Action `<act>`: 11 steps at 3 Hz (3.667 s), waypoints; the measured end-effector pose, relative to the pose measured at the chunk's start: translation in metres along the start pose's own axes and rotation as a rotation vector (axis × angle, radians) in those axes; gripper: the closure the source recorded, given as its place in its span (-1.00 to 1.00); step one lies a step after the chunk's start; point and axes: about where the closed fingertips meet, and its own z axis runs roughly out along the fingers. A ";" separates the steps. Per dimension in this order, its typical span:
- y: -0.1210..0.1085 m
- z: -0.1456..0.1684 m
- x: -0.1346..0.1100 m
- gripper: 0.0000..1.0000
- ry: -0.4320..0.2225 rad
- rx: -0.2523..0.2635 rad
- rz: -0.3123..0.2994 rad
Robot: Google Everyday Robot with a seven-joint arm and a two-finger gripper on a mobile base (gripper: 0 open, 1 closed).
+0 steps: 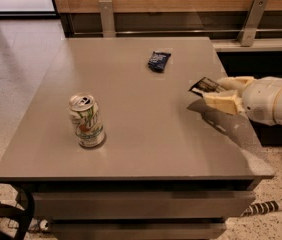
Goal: Move rxbar chocolate near rxbar blueberry
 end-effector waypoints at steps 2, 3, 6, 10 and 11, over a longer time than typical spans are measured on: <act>-0.087 0.039 -0.030 1.00 0.147 -0.008 -0.079; -0.115 0.087 -0.042 1.00 0.228 -0.039 -0.145; -0.119 0.171 -0.059 1.00 0.125 -0.092 -0.113; -0.111 0.183 -0.059 -0.74 0.120 -0.106 -0.109; -0.109 0.185 -0.059 -1.00 0.120 -0.111 -0.108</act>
Offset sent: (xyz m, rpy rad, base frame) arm 0.1655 -0.0468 0.0345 -0.3179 0.1645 0.0203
